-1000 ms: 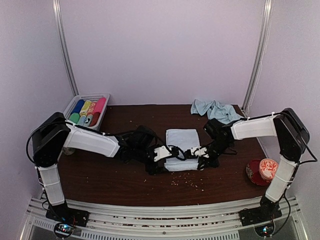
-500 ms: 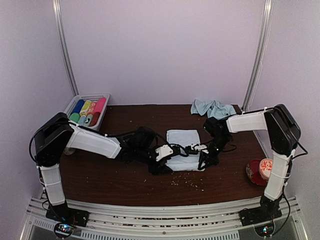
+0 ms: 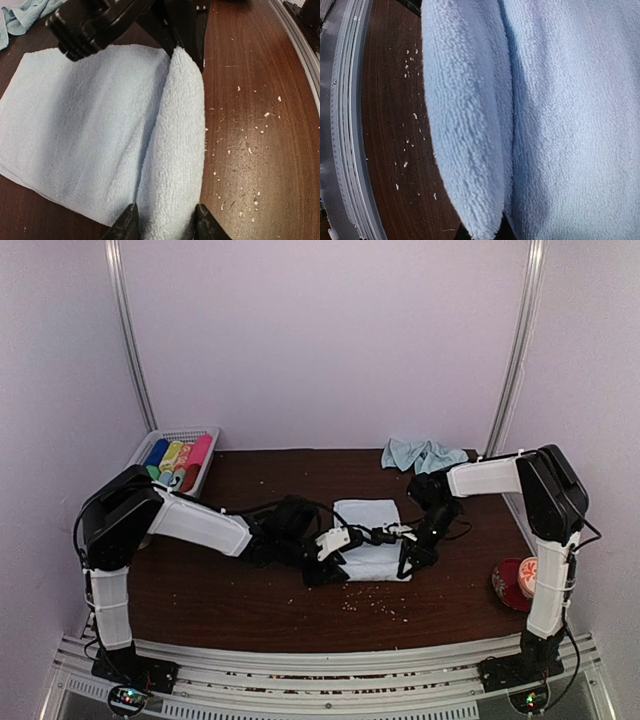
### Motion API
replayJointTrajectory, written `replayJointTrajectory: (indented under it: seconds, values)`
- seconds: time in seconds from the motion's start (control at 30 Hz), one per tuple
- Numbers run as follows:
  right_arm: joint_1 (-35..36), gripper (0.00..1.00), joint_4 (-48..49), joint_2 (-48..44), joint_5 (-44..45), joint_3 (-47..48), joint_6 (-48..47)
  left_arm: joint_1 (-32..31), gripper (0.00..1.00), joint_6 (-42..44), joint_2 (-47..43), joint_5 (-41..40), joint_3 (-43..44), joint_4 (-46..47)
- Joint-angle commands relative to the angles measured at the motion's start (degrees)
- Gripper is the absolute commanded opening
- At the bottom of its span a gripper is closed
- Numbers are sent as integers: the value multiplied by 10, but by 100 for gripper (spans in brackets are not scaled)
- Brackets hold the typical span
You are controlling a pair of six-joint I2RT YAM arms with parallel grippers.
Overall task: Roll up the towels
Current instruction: Roll the towel at the center of the board.
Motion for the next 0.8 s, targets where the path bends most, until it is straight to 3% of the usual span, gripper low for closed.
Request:
replayJointTrajectory:
  seconds: [0.0, 0.43, 0.77]
  values:
    - [-7, 0, -51, 26, -2, 25, 4, 23, 36, -35, 15, 37, 17, 20]
    - [-19, 0, -63, 72, 9, 53, 33, 39, 30, -87, 59, 13, 51, -16]
    - [-35, 6, -119, 117, -3, 100, 38, 38, 32, -88, 35, 5, 18, -9]
